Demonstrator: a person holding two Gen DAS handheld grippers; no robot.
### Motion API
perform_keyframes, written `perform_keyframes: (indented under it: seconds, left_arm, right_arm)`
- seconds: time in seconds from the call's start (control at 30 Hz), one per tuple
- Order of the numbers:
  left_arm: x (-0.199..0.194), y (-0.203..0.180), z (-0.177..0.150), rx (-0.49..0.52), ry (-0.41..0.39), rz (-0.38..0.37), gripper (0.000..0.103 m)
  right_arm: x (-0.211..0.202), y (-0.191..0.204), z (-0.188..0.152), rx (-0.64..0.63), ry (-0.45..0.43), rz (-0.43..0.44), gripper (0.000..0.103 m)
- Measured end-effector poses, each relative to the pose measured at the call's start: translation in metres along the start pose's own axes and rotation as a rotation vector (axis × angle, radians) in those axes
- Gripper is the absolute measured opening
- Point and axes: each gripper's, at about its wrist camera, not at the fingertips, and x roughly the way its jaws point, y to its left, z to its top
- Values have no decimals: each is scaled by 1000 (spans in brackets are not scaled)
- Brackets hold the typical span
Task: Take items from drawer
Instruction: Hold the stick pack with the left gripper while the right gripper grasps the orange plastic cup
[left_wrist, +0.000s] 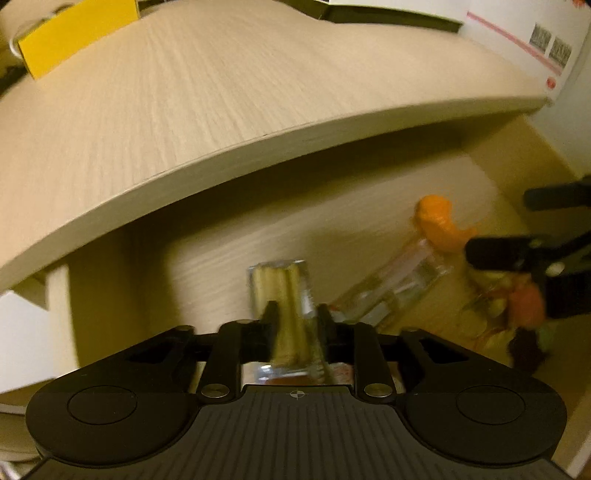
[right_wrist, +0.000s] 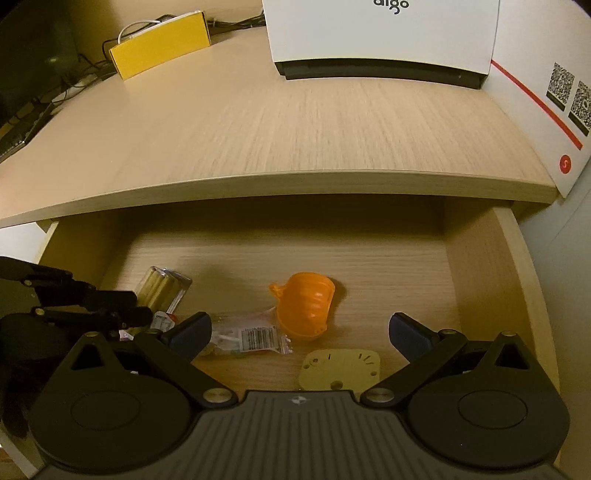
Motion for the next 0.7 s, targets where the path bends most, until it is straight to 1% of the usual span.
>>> perform_keyframes:
  seconds: [0.03, 0.07, 0.1, 0.17, 0.2, 0.23, 0.27, 0.3, 0.4, 0.47, 0.57, 0.63, 0.7]
  left_arm:
    - [-1, 3, 0, -15, -2, -46, 49]
    - [0, 5, 1, -25, -4, -96, 55]
    - [0, 6, 2, -24, -1, -109, 55]
    - [-3, 7, 3, -20, 7, -91, 50]
    - [-8, 8, 1, -17, -7, -55, 49]
    - [-13, 7, 0, 2, -26, -2, 49]
    - [-17, 7, -2, 18, -29, 42, 49]
    - [-16, 7, -2, 17, -17, 63, 49]
    - [-4, 13, -1, -5, 56, 50, 49]
    - [4, 13, 0, -4, 82, 54, 49]
    - [9, 18, 1, -41, 90, 45, 49]
    - [17, 19, 0, -62, 92, 26, 49]
    - [18, 22, -2, -68, 81, 17, 50]
  right_arm:
    - [0, 0, 0, -2, 2, -3, 103]
    - [0, 0, 0, -3, 3, -4, 103]
    - [0, 0, 0, 0, 7, -8, 103]
    - [1, 1, 0, 3, 15, -12, 103]
    - [1, 1, 0, 2, 17, -12, 103]
    - [1, 1, 0, 2, 16, -12, 103]
    - [0, 1, 0, 2, 14, -12, 103]
    - [0, 1, 0, 7, 15, -13, 103]
    - [2, 1, 1, 9, 27, -2, 103]
    - [2, 3, 2, 3, 32, -4, 103]
    - [1, 10, 7, -62, 19, -38, 103]
    - [5, 17, 14, -135, 20, -92, 102]
    - [17, 17, 23, -166, 59, -131, 95]
